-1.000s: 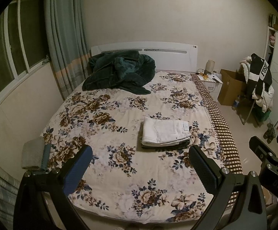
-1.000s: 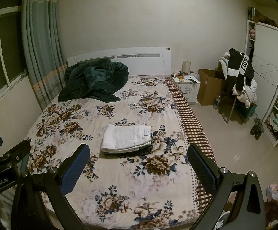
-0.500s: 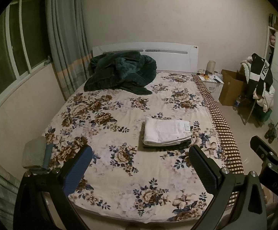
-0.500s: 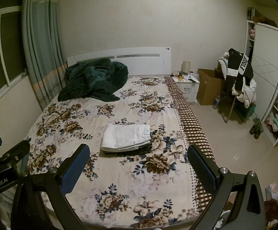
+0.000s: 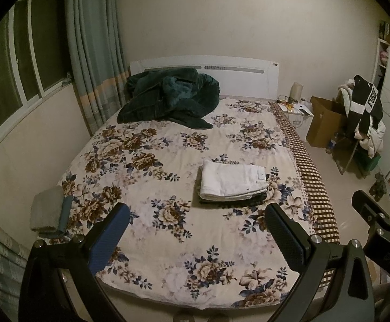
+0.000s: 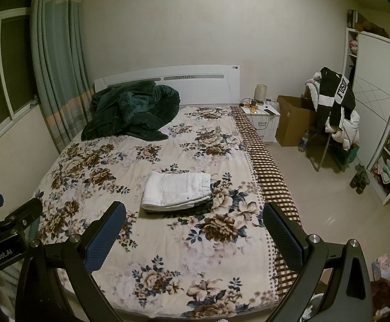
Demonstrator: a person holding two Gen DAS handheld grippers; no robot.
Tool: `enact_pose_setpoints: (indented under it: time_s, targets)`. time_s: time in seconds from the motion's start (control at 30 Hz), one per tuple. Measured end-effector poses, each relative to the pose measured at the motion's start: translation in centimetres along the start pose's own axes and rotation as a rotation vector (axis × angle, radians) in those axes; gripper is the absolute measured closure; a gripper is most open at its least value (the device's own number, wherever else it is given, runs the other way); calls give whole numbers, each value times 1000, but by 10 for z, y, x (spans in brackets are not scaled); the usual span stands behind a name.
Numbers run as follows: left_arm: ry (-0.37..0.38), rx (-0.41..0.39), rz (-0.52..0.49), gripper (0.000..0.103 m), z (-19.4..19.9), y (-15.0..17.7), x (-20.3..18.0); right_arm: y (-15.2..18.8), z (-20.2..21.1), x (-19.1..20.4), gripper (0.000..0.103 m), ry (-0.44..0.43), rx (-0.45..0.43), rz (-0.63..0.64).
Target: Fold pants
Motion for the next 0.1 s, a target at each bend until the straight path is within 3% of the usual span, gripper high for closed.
enact_pose_setpoints:
  time_s: [0.1]
  targets:
    - [3,-4,0,0,1,-1,-5,0,1,0,0,0,-1,-2]
Point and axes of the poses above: each gripper's, at about its wrist camera, not at the fingertips, and z roughly against the way its jaws point, x to its left, y to its underside, the point moved 8 cm from there along -z, roughly the way its jaws point, and after that the axes turned 15 degrees about z, right-handed, at the moved point
